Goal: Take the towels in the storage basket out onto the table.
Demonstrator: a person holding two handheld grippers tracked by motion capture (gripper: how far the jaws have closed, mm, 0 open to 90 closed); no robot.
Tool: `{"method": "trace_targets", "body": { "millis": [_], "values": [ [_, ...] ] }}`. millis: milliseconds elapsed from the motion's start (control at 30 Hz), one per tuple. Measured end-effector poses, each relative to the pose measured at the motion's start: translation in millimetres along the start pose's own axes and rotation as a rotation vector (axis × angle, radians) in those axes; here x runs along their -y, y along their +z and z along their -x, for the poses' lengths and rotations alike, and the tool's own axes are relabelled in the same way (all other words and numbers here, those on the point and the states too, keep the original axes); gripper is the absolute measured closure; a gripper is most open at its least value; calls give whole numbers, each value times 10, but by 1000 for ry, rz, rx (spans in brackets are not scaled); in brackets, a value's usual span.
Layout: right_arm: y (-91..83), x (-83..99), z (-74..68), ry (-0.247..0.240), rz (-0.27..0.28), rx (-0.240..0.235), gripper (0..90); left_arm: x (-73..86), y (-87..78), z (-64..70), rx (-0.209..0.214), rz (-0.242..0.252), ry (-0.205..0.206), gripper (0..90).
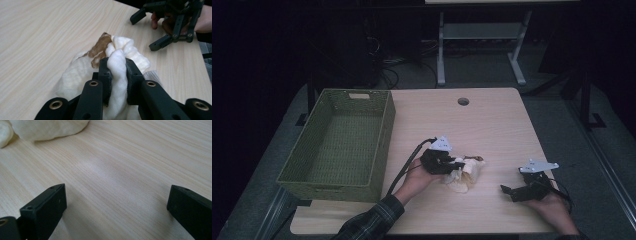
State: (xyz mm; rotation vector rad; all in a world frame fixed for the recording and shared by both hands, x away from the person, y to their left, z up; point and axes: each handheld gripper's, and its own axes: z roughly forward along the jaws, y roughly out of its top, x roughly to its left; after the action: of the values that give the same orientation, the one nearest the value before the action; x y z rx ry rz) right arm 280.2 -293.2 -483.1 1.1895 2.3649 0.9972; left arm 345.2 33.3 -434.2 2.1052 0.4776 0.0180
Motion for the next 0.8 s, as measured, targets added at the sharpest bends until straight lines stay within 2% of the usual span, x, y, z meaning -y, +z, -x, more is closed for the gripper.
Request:
{"method": "trace_targets", "body": {
  "millis": [67, 200, 233, 300, 333, 433, 600, 667, 800],
  "values": [
    [0, 0, 0, 0, 0, 0, 22, 25, 28, -17, 8, -16, 4, 769],
    [0, 0, 0, 0, 0, 0, 22, 34, 38, -31, 6, -12, -12, 602],
    [0, 0, 0, 0, 0, 0, 22, 27, 26, -39, 5, -7, -19, 602],
    [-1, 0, 1, -1, -1, -1, 22, 0, -27, -42, 3, 1, -27, 499],
    [0, 0, 0, 0, 0, -1, 22, -13, -53, -35, 1, 8, -28, 486],
    [0, 0, 0, 0, 0, 0, 22, -48, -128, -14, 1, 29, -30, 464],
    [0, 0, 0, 0, 0, 0, 22, -70, -219, 23, 1, 45, -33, 475],
    [0, 0, 1, 0, 0, 0, 22, -69, -227, 38, 3, 46, -28, 481],
    [0, 0, 1, 0, 0, 0, 22, -82, -193, 121, 34, 51, -20, 505]
  ]
}}
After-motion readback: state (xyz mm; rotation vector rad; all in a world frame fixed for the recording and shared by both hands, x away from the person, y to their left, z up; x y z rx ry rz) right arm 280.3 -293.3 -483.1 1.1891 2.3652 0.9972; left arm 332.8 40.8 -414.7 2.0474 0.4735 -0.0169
